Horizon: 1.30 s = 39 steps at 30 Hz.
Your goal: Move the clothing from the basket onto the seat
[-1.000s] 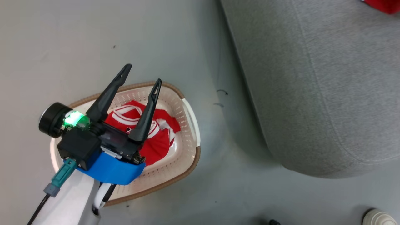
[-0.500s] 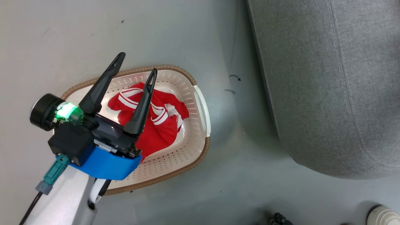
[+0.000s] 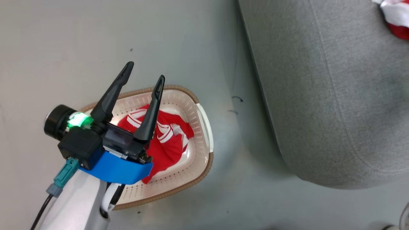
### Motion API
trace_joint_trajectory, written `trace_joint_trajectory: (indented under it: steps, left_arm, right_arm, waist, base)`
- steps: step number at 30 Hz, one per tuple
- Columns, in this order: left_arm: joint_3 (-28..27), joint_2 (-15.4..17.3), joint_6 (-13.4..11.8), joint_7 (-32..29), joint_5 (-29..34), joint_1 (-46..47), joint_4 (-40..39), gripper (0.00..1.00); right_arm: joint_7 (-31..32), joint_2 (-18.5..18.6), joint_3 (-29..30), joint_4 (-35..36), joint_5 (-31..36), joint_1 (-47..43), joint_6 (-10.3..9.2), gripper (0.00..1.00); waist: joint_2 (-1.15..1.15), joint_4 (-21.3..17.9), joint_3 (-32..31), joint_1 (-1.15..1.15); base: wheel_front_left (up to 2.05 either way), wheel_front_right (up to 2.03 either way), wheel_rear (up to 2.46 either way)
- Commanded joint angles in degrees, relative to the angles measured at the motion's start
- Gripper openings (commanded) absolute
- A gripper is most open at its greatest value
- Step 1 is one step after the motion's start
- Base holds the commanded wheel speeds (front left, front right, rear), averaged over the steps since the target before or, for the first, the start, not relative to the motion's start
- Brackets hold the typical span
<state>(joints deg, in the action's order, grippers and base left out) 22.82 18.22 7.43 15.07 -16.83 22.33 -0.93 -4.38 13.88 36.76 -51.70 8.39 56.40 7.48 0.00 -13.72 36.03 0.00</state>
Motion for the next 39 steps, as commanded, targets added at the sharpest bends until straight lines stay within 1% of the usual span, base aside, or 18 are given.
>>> trace_joint_trajectory:
  steps: [1, 3, 7, 11, 15, 20, 25, 29, 33, 37, 39]
  left_arm:
    - [-0.51, -0.33, 0.07, 0.15, -0.32, -0.65, 0.34, 1.00]
    - [-1.32, -1.01, 0.07, 0.15, -0.59, -1.55, 0.76, 1.00]
    - [-3.30, -2.58, 0.07, 0.15, -1.29, -4.31, 2.39, 1.00]
    - [-5.42, -4.28, 0.07, 0.16, -1.77, -7.05, 3.86, 1.00]
    - [-7.80, -5.79, 0.07, 0.15, -2.09, -9.80, 5.55, 1.00]
    - [-11.12, -7.57, 0.07, 0.15, -1.86, -13.28, 7.48, 1.00]
    - [-13.77, -8.91, 0.07, 0.15, -1.28, -16.43, 9.27, 1.00]
    - [-15.72, -9.68, 0.07, 0.15, -0.99, -18.40, 10.35, 1.00]
    - [-17.28, -10.62, 0.07, 0.15, -0.27, -19.80, 11.31, 1.00]
    - [-18.56, -10.65, 0.07, 0.16, -0.19, -20.56, 12.61, 1.00]
    - [-18.94, -11.16, 0.07, 0.15, 0.28, -21.13, 12.99, 1.00]
  right_arm:
    - [-0.56, -0.72, -0.33, -0.65, -0.37, -1.46, 0.03, 1.00]
    - [-1.23, -0.67, -0.58, -1.06, -0.41, -2.89, 0.02, 1.00]
    - [-2.97, -2.04, -2.17, -2.17, -0.96, -6.33, 0.02, 1.00]
    - [-5.50, -2.92, -4.48, -1.37, -1.69, -9.86, 0.02, 1.00]
    - [-7.92, -4.75, -8.26, 1.02, -2.90, -14.10, 0.03, 1.00]
    - [-10.13, -7.39, -14.17, 7.90, -5.90, -21.04, 0.02, 1.00]
    - [-10.59, -9.35, -20.23, 16.44, -8.75, -29.29, 0.03, 1.00]
    - [-10.52, -10.28, -24.24, 22.97, -10.19, -35.40, 0.02, 1.00]
    - [-9.06, -10.67, -27.13, 28.63, -11.32, -40.48, 0.02, 1.00]
    - [-7.67, -10.92, -29.57, 33.35, -12.23, -44.14, 0.03, 1.00]
    - [-6.75, -10.98, -30.73, 34.83, -12.16, -45.89, 0.03, 1.00]
  waist:
    - [0.00, 0.03, -2.66, 0.00]
    - [0.00, 0.02, -4.32, 0.00]
    - [0.00, -0.05, -8.52, 0.00]
    - [0.00, 0.17, -12.57, 0.00]
    - [0.00, 0.74, -16.74, 0.00]
    - [0.00, 1.48, -21.47, 0.00]
    - [0.00, 2.66, -25.22, 0.00]
    - [0.00, 3.87, -27.10, 0.00]
    - [0.00, 5.52, -28.61, 0.00]
    - [0.00, 7.16, -29.51, 0.00]
    - [0.00, 8.12, -29.95, 0.00]
  base:
    - [0.00, 0.00, 0.00]
    - [0.00, 0.00, 0.00]
    - [0.00, 0.00, 0.00]
    - [0.00, 0.00, 0.00]
    - [0.00, 0.00, 0.00]
    - [0.00, 0.00, 0.00]
    - [0.00, 0.00, 0.00]
    - [0.00, 0.00, 0.00]
    - [0.00, 0.00, 0.00]
    - [0.00, 0.00, 0.00]
    - [0.00, 0.00, 0.00]
